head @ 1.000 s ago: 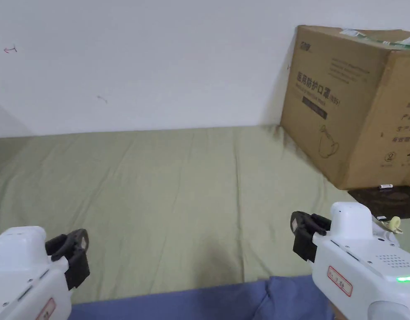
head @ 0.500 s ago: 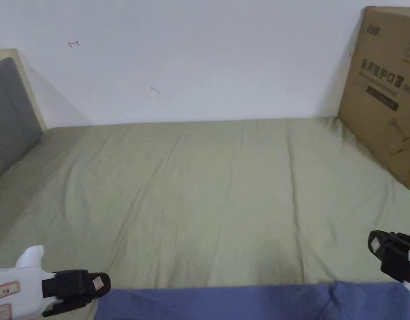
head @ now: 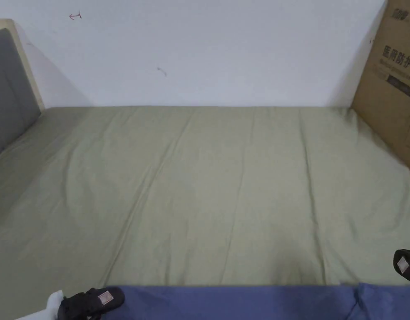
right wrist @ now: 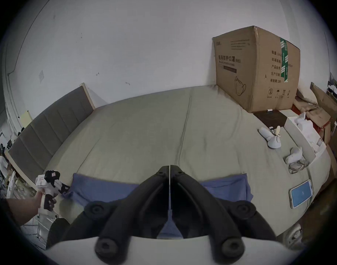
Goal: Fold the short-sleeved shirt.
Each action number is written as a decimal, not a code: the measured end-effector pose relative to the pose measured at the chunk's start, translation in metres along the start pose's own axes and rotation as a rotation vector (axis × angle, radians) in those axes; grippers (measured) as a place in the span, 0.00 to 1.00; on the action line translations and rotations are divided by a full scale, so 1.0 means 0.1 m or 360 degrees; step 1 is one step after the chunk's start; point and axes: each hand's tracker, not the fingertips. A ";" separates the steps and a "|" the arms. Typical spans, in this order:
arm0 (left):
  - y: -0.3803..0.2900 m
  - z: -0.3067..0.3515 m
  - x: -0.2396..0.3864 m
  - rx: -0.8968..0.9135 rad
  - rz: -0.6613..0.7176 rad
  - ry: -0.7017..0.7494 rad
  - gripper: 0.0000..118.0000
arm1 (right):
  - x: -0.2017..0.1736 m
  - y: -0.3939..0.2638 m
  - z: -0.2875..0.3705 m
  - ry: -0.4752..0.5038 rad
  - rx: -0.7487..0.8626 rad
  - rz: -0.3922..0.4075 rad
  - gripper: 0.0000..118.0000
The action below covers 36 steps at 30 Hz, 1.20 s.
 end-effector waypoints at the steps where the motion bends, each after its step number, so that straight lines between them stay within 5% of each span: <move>1: -0.01 -0.10 -0.02 -0.0029 0.0009 -0.0013 1.00 | -0.02 0.01 0.01 -0.0002 -0.0006 0.0012 0.01; 3: -0.02 -0.28 -0.05 -0.0104 0.0039 -0.0091 0.97 | -0.05 0.03 -0.01 -0.0003 -0.0017 0.0029 0.01; 4: 0.11 -0.28 -0.21 -0.0119 -0.0013 -0.0011 0.84 | -0.07 0.04 -0.02 0.0003 -0.0023 0.0036 0.01; 6: 0.17 -0.35 -0.25 -0.0108 -0.0142 0.0240 0.03 | -0.12 0.06 -0.02 0.0023 -0.0029 0.0041 0.01; 7: 0.20 -0.38 -0.32 -0.0111 -0.0230 0.0705 0.02 | -0.14 0.06 -0.02 0.0037 -0.0028 0.0042 0.01; 8: -0.04 -0.36 -0.29 -0.0078 -0.0079 0.0391 0.02 | -0.16 0.06 -0.02 0.0047 -0.0027 0.0044 0.01; 9: -0.05 -0.38 -0.23 -0.0075 -0.0125 0.0373 0.02 | -0.16 0.06 -0.02 0.0056 -0.0025 0.0047 0.01; 15: -0.09 -0.41 0.50 -0.0085 -0.0650 0.0963 0.02 | -0.16 0.05 0.04 0.0120 -0.0003 0.0061 0.01; 21: -0.26 -0.16 1.38 0.0098 -0.1222 0.1847 0.03 | -0.02 -0.05 0.09 0.0144 -0.0001 -0.0003 0.01; 29: -0.71 -1.13 1.87 -0.0236 -0.1274 0.1397 0.03 | 0.16 -0.14 0.22 0.0174 0.0007 -0.0072 0.01; 32: -0.86 -1.77 1.85 -0.0442 -0.0989 0.1118 0.03 | 0.22 -0.16 0.28 0.0167 0.0018 -0.0099 0.01; 34: -0.87 -2.11 1.81 -0.0493 -0.0812 0.0953 0.17 | 0.26 -0.17 0.32 0.0156 0.0023 -0.0124 0.01; 36: -0.83 -2.35 1.75 -0.0501 -0.0859 0.0941 0.78 | 0.30 -0.18 0.35 0.0146 0.0023 -0.0149 0.01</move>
